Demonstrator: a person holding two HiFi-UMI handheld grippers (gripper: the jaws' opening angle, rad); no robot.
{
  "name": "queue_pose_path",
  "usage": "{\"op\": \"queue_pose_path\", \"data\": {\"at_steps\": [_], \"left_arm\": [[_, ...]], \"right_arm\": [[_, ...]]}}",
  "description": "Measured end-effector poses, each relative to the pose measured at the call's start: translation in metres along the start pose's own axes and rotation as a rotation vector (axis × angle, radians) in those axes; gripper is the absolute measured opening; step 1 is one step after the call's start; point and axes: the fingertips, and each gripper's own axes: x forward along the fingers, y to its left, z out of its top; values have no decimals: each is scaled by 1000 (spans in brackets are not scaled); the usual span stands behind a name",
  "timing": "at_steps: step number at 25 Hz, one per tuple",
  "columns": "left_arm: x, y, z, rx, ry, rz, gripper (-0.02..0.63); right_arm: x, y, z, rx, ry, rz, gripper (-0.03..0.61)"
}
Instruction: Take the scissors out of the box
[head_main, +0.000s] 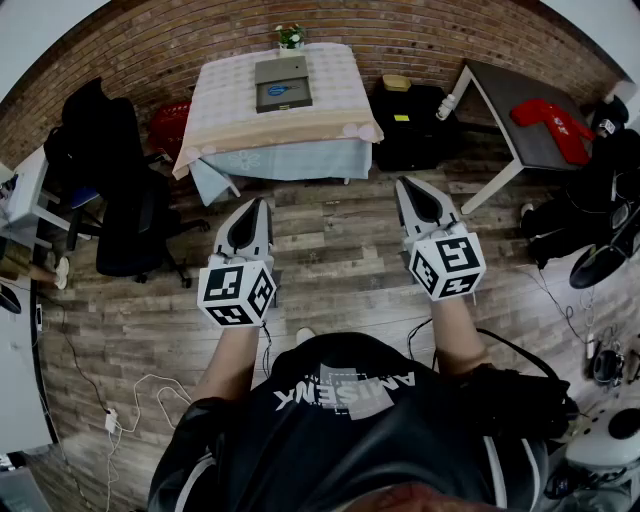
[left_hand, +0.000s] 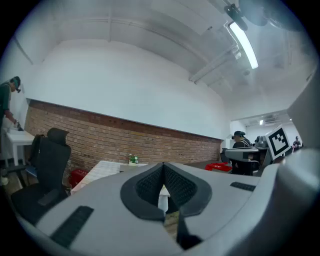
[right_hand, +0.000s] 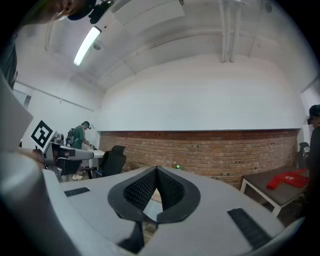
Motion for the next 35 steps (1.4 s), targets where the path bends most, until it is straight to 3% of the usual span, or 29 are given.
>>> {"op": "queue_pose_path", "data": {"at_steps": [5, 10, 21, 35], "left_arm": [[-7, 4, -2, -7, 0, 25, 11], [-8, 0, 3, 21, -16, 7, 12], [-11, 12, -3, -6, 7, -26, 12], [-5, 74, -8, -4, 23, -76, 12]], "right_arm": [[-5, 3, 0, 4, -6, -4, 40], [-4, 4, 1, 7, -4, -3, 40], [4, 15, -2, 46, 3, -4, 41], [48, 54, -3, 7, 21, -4, 41]]}}
